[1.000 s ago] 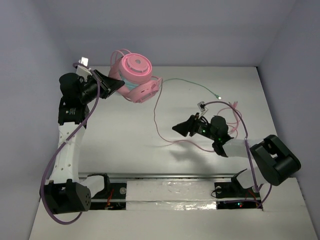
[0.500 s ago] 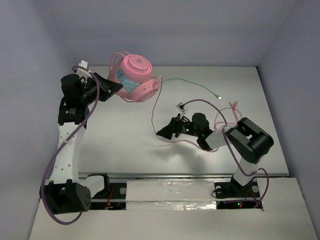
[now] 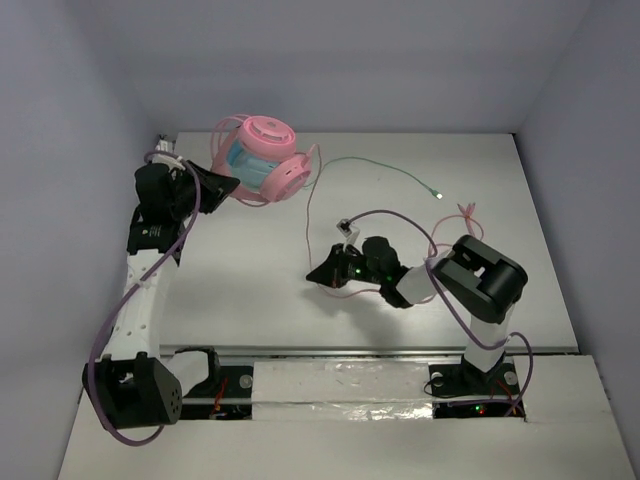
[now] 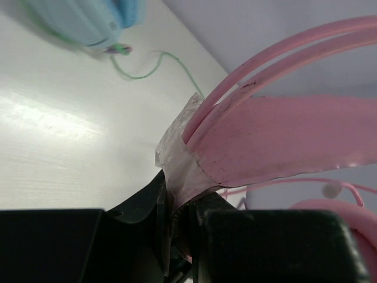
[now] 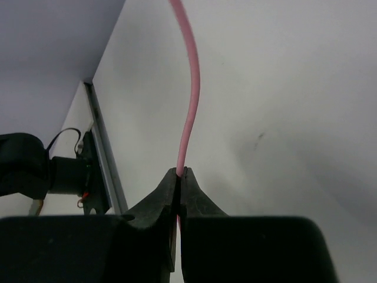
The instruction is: Wrap the headphones
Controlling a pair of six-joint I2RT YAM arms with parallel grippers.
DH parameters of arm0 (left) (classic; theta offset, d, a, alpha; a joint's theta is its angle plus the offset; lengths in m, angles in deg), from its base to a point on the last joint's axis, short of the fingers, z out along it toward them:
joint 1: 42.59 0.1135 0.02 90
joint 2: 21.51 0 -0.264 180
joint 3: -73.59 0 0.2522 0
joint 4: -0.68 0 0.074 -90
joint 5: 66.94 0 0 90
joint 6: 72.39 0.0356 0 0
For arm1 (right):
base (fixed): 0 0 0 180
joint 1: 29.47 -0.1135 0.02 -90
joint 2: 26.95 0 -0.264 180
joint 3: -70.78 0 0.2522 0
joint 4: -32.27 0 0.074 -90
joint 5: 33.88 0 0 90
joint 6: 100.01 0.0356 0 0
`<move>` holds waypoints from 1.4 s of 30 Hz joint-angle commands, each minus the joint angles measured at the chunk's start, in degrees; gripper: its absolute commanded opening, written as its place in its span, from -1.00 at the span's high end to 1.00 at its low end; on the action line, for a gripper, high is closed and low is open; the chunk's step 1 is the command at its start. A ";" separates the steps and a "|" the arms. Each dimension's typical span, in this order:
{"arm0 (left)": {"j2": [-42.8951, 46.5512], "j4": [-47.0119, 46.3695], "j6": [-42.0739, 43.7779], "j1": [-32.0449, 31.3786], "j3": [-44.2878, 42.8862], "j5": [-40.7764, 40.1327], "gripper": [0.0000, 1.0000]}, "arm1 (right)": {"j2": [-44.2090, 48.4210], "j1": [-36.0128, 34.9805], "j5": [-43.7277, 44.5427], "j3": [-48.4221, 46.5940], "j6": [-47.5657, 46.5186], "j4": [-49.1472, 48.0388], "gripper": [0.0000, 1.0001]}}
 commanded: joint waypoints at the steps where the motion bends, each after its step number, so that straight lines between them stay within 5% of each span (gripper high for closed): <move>1: 3.08 -8.98 -6.40 -0.54 6.04 -7.23 1.00 | 3.81 -5.72 5.48 -3.43 -1.87 9.06 1.00; 6: 3.78 -12.77 -8.45 -3.52 11.61 -12.50 1.00 | 7.06 -13.81 18.32 -10.27 -4.51 29.43 1.00; 11: 5.27 -8.47 -3.88 -8.18 13.45 -26.11 1.00 | 13.47 -22.87 28.41 -12.92 -6.18 44.39 1.00; 18: 6.86 -4.26 -0.27 -14.42 18.38 -35.10 1.00 | 25.34 -27.71 34.59 -17.75 -10.03 68.20 1.00; 27: 5.54 3.31 8.25 -22.25 17.77 -31.59 1.00 | 25.70 -27.71 41.09 -34.71 -22.26 87.91 1.00; 42: 2.47 14.29 26.70 -24.18 9.86 -20.53 1.00 | 22.89 -24.38 50.67 -46.85 -32.72 93.55 1.00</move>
